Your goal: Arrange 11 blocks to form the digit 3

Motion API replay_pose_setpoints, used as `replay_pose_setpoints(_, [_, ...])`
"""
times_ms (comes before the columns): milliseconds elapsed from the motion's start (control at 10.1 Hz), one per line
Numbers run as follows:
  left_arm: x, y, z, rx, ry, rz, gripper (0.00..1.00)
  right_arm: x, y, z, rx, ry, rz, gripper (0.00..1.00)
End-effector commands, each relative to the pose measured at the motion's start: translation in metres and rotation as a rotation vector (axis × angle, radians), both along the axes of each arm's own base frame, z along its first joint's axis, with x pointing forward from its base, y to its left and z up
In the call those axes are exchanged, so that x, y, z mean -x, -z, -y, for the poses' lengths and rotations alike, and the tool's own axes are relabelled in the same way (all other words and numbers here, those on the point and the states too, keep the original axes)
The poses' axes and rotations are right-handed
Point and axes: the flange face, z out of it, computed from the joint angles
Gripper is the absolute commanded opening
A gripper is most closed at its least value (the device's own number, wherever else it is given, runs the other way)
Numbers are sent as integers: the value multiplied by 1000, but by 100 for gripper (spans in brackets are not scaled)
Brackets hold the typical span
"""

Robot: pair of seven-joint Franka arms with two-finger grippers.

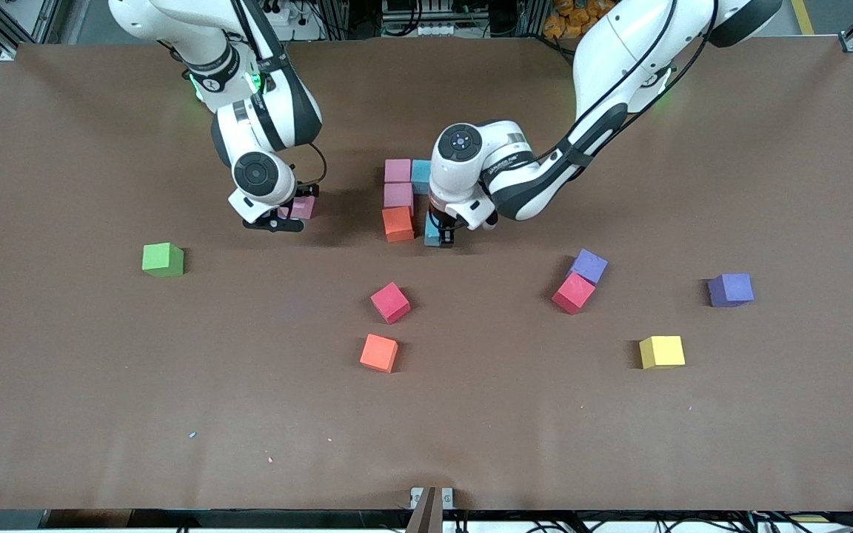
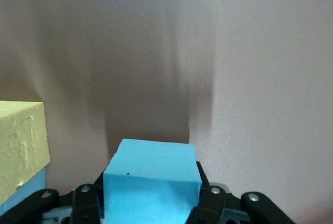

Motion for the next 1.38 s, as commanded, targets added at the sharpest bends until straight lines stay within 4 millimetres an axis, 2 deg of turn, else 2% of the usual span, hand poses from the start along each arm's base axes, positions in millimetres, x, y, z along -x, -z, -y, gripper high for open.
replay_pose_setpoints(0, [17,-4,16,-4,-196,37,23,5,2,-3,-43,38,14,100])
replay_pose_setpoints(197, [18,-4,17,-3,-230,35,23,3,6,3,-54,10,7,100])
replay_pose_setpoints(296, [18,-4,17,-2,-259,33,23,-1,6,13,-67,4,-4,100])
replay_pose_setpoints(591, [18,-5,17,0,-323,30,23,-18,3,63,-192,-2,-88,100])
replay_pose_setpoints(986, [28,-1,24,-2,-335,25,23,-19,0,58,-208,36,-92,100])
replay_pose_setpoints(1183, [28,0,23,-4,-354,23,23,-15,-4,34,-203,77,-92,100])
replay_pose_setpoints(1282, [28,0,23,-4,-362,21,23,-14,-2,31,-195,74,-87,100])
